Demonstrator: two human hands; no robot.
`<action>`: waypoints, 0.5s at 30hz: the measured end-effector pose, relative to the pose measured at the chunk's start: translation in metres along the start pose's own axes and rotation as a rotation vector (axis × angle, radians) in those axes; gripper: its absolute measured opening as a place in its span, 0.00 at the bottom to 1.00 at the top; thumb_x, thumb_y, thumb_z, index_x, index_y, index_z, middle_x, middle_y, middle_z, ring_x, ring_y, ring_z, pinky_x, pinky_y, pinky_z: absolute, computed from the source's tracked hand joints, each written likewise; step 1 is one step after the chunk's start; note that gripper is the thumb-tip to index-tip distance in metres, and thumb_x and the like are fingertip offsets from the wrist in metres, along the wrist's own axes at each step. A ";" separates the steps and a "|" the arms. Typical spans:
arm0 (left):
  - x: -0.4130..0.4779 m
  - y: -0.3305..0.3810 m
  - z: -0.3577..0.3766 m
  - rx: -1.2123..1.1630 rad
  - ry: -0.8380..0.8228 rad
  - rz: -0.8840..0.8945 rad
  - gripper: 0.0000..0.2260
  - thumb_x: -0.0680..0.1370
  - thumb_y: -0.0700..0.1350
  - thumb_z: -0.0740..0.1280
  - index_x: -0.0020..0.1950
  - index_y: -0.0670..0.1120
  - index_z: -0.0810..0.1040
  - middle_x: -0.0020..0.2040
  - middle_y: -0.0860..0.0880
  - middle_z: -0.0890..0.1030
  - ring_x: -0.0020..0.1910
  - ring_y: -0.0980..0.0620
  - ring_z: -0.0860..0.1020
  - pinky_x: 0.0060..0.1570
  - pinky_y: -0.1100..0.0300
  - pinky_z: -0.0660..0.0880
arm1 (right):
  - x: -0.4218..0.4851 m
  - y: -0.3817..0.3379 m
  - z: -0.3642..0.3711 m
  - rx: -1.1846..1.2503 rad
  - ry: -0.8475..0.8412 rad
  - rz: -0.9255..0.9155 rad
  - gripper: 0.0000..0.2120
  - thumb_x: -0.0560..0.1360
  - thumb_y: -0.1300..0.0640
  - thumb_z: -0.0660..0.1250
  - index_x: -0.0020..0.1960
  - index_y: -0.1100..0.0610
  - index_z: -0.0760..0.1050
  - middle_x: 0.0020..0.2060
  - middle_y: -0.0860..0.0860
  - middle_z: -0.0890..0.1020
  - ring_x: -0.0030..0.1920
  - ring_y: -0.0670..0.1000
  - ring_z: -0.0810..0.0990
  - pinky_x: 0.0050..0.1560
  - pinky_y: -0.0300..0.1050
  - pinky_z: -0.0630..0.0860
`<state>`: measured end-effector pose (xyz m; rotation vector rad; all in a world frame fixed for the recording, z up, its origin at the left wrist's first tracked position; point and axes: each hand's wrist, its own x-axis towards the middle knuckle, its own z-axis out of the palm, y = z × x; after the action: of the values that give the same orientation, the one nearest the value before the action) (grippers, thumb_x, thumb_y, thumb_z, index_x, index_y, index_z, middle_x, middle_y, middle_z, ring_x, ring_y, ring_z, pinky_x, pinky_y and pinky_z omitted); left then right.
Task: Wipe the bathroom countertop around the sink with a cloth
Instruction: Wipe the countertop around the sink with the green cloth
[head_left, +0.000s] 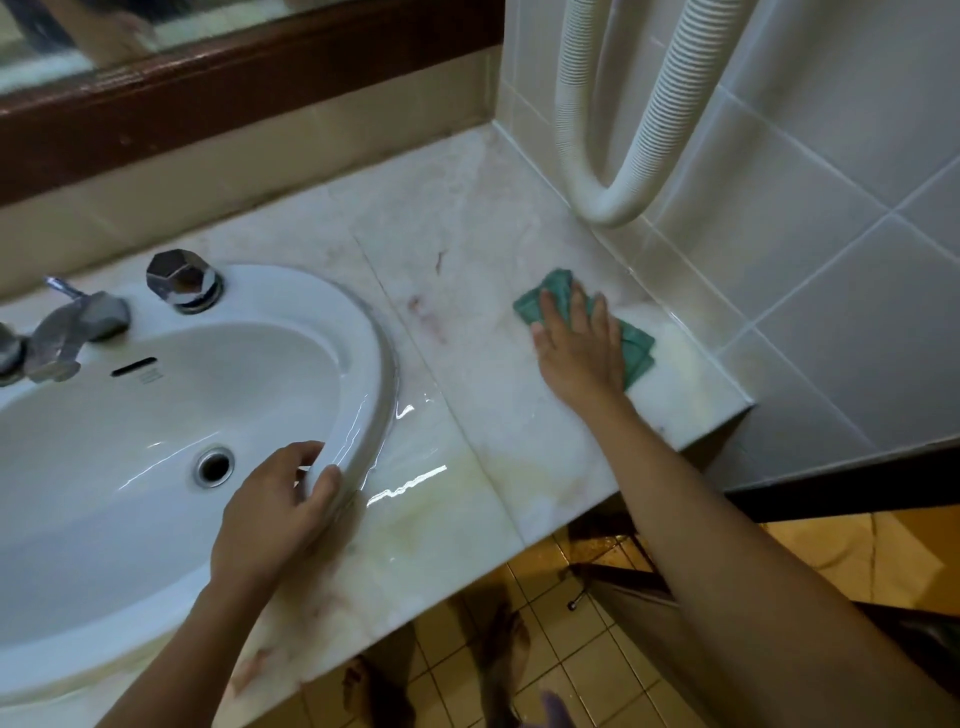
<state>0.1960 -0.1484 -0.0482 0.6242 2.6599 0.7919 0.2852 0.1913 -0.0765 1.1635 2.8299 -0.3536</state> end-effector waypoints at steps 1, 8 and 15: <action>0.000 0.000 0.000 -0.001 0.002 -0.001 0.13 0.71 0.62 0.58 0.53 0.62 0.71 0.48 0.63 0.76 0.46 0.57 0.77 0.44 0.55 0.71 | -0.006 -0.015 0.007 -0.011 -0.004 -0.034 0.26 0.82 0.43 0.43 0.78 0.46 0.49 0.79 0.54 0.50 0.77 0.61 0.48 0.74 0.57 0.47; 0.001 0.003 0.000 0.016 0.013 -0.004 0.16 0.71 0.60 0.58 0.55 0.58 0.74 0.49 0.61 0.75 0.47 0.56 0.75 0.45 0.56 0.71 | -0.169 -0.078 0.035 0.038 -0.090 -0.421 0.26 0.81 0.43 0.46 0.78 0.45 0.49 0.79 0.52 0.51 0.78 0.59 0.46 0.75 0.58 0.46; 0.004 0.000 0.002 0.035 0.010 -0.028 0.21 0.71 0.60 0.58 0.59 0.54 0.76 0.54 0.57 0.79 0.49 0.55 0.77 0.48 0.55 0.73 | -0.132 -0.035 0.022 -0.016 -0.084 -0.255 0.26 0.81 0.41 0.38 0.77 0.41 0.38 0.78 0.48 0.40 0.77 0.55 0.36 0.76 0.56 0.40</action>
<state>0.1934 -0.1459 -0.0507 0.5915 2.6911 0.7445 0.3545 0.0715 -0.0725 0.7647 2.9039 -0.3819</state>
